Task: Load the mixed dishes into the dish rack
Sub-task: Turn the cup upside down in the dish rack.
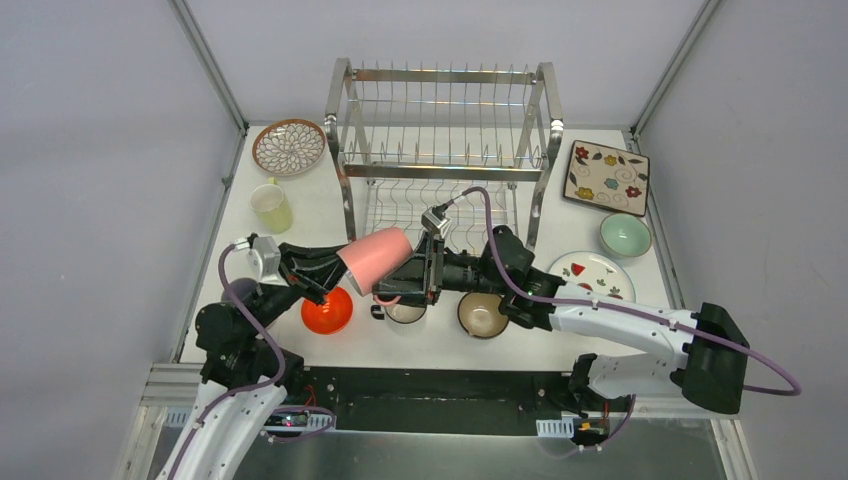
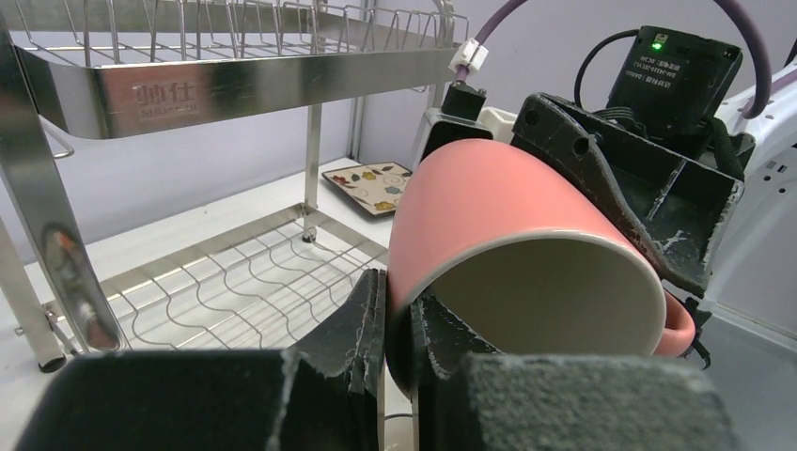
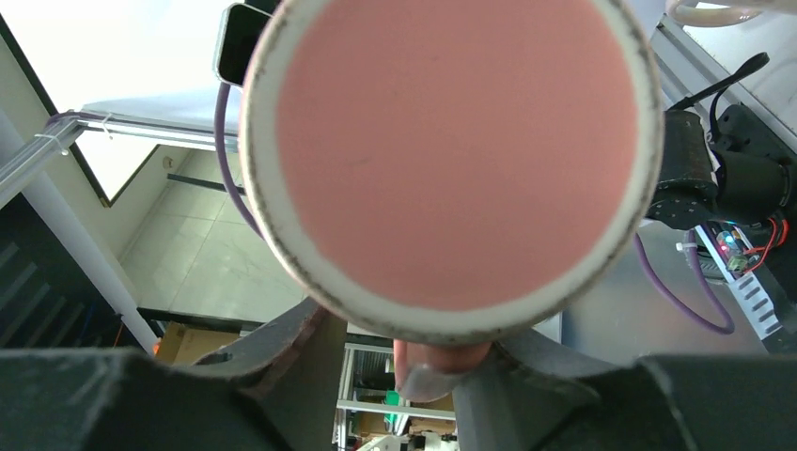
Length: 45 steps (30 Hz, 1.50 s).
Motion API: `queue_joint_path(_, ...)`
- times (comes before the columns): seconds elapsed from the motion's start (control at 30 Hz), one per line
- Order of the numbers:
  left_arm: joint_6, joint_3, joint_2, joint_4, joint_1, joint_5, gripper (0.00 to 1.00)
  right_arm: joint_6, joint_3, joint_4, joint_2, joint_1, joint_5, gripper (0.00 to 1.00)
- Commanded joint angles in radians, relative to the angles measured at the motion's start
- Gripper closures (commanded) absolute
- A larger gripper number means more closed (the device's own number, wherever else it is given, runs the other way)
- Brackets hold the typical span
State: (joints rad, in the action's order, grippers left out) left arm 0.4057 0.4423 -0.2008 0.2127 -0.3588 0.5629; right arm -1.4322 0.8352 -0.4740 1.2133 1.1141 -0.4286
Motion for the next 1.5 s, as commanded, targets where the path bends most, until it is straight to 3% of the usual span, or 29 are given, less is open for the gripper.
queue_joint_path(0.0, 0.031, -0.001, 0.004, 0.194, -0.003, 0.008, 1.00, -0.001, -0.008, -0.076, -0.050, -0.008, 0.032, 0.57)
queue_joint_path(0.33, 0.048, 0.002, -0.057, 0.280, -0.003, 0.083, 1.00, -0.002, 0.022, -0.077, -0.017, -0.002, 0.005, 0.56)
queue_joint_path(0.4, 0.049, -0.002, -0.058, 0.280, -0.003, 0.086, 1.00, 0.001, 0.025, -0.078, -0.009, 0.000, 0.005, 0.65)
queue_joint_path(0.53, 0.054, -0.010, -0.057, 0.275, -0.003, 0.086, 1.00, 0.016, 0.021, -0.092, -0.007, 0.000, 0.013, 0.98)
queue_joint_path(0.6, 0.051, -0.009, -0.056, 0.247, -0.003, 0.076, 1.00, 0.022, 0.011, -0.101, -0.012, 0.000, 0.021, 1.00)
queue_joint_path(0.67, 0.041, -0.004, -0.049, 0.205, -0.003, 0.057, 0.88, 0.031, 0.001, -0.102, -0.025, -0.001, 0.032, 1.00)
queue_joint_path(0.8, 0.016, 0.010, -0.035, 0.116, -0.003, 0.035, 0.48, 0.063, -0.022, -0.058, -0.057, -0.013, 0.066, 1.00)
queue_joint_path(0.87, -0.008, 0.023, -0.025, 0.058, -0.003, 0.026, 0.35, 0.095, -0.028, 0.006, -0.082, -0.020, 0.095, 1.00)
queue_joint_path(1.03, -0.086, 0.054, 0.009, -0.085, -0.003, -0.006, 0.24, 0.114, -0.052, 0.137, -0.133, -0.028, 0.151, 1.00)
queue_joint_path(1.23, -0.182, 0.134, -0.006, -0.275, -0.003, -0.090, 0.01, 0.335, -0.034, 0.381, -0.180, -0.028, 0.270, 1.00)
queue_joint_path(1.47, -0.207, 0.169, -0.052, -0.377, -0.003, -0.212, 0.01, 0.429, -0.016, 0.570, -0.186, -0.028, 0.330, 1.00)
